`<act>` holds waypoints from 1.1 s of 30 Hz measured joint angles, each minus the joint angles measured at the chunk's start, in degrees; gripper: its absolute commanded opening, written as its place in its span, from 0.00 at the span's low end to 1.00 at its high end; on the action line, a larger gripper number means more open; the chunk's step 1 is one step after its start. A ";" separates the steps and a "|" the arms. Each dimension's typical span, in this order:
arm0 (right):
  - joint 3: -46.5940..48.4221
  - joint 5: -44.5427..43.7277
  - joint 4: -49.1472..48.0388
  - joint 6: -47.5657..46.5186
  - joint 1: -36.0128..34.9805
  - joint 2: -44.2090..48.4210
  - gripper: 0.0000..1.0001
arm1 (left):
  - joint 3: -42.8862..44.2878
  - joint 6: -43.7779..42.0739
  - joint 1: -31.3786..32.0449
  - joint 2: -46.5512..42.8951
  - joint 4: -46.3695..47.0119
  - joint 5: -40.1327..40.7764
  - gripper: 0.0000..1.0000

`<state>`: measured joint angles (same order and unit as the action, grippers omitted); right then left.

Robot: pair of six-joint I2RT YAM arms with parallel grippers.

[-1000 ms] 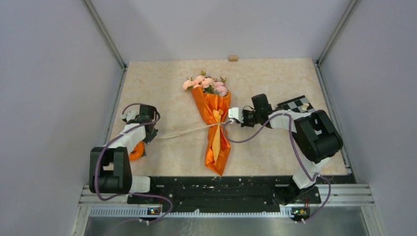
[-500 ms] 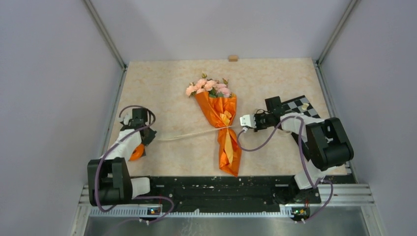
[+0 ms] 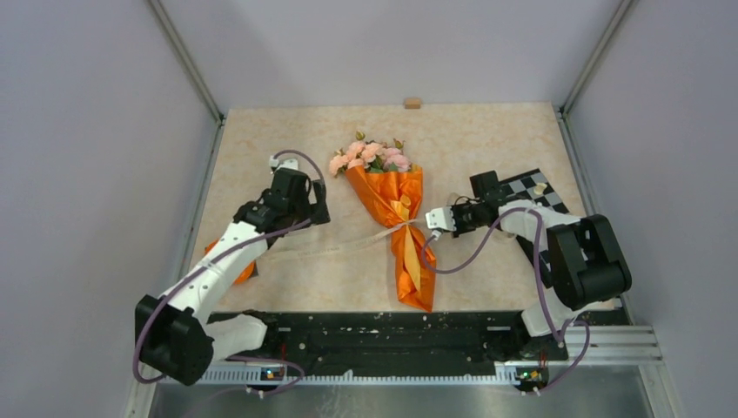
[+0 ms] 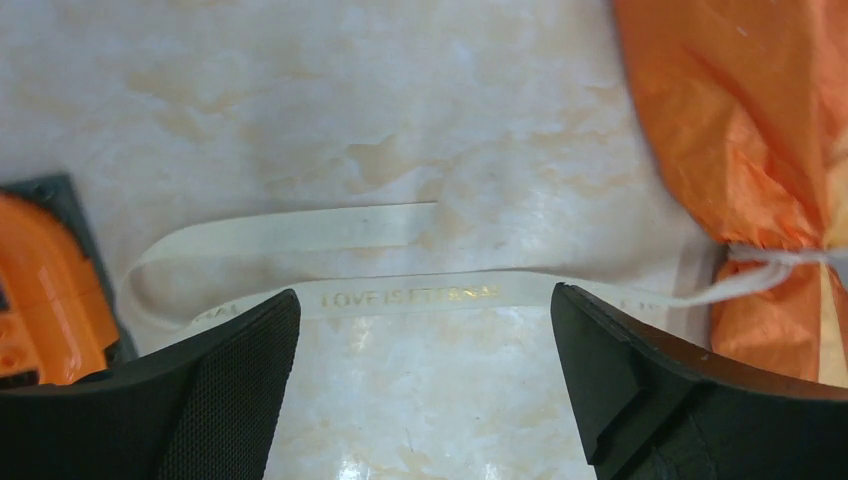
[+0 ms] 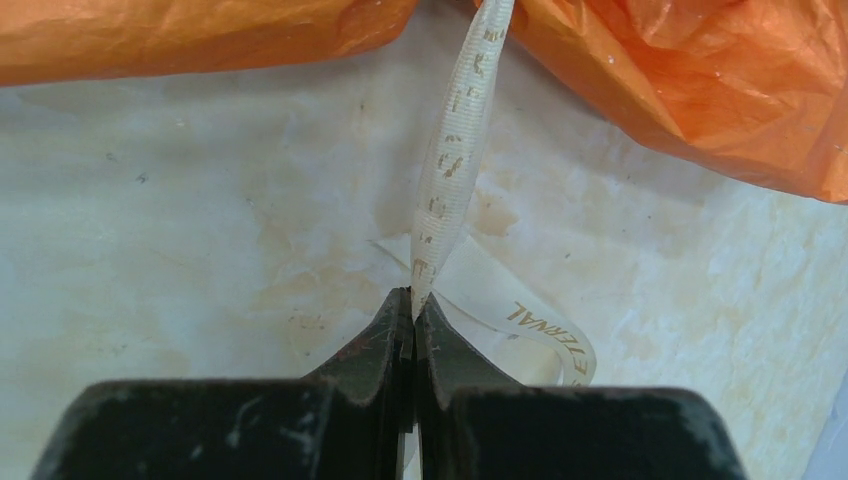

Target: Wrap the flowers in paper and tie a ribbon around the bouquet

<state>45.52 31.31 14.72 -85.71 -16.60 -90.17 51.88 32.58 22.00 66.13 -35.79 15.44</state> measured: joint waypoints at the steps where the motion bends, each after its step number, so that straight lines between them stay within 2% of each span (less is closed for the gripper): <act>1: 0.09 0.02 0.68 -0.46 0.00 0.00 0.00 | 0.55 -2.25 0.66 0.68 0.72 -1.90 0.99; 4: 0.59 0.04 2.51 -1.73 0.00 0.04 0.00 | 0.68 -10.73 2.45 5.68 4.70 -10.62 0.99; 8: 0.76 0.04 3.26 -2.64 0.00 0.17 0.00 | 1.66 -21.18 3.87 18.32 9.25 -25.55 0.99; 11: 1.07 0.31 3.65 -2.62 0.42 0.17 0.00 | 6.36 -26.40 4.48 28.74 9.16 -33.75 0.99; 14: 2.12 1.01 3.74 -2.58 0.83 0.17 0.00 | 10.97 -30.16 4.68 34.73 9.57 -40.30 0.99; 19: 2.60 2.36 3.52 -1.79 1.60 0.17 0.00 | 13.18 -32.87 4.96 36.85 10.99 -48.81 0.96; 23: 2.62 3.04 2.12 0.87 2.16 0.17 0.00 | 12.48 -32.52 5.77 37.66 11.45 -53.27 0.84; 25: 2.60 3.13 0.76 2.89 2.40 0.17 0.00 | 10.62 -31.36 6.58 37.33 12.33 -53.42 0.75; 29: 2.62 3.13 -1.36 6.32 2.54 0.17 0.00 | 4.35 -28.06 8.52 32.87 13.33 -51.54 0.67; 33: 2.62 3.30 -3.39 9.60 2.54 0.22 0.00 | -2.54 -24.48 9.53 26.73 13.79 -48.89 0.51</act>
<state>48.14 34.61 11.33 -76.12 -14.06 -89.95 49.34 8.10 31.53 92.86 -22.00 -33.45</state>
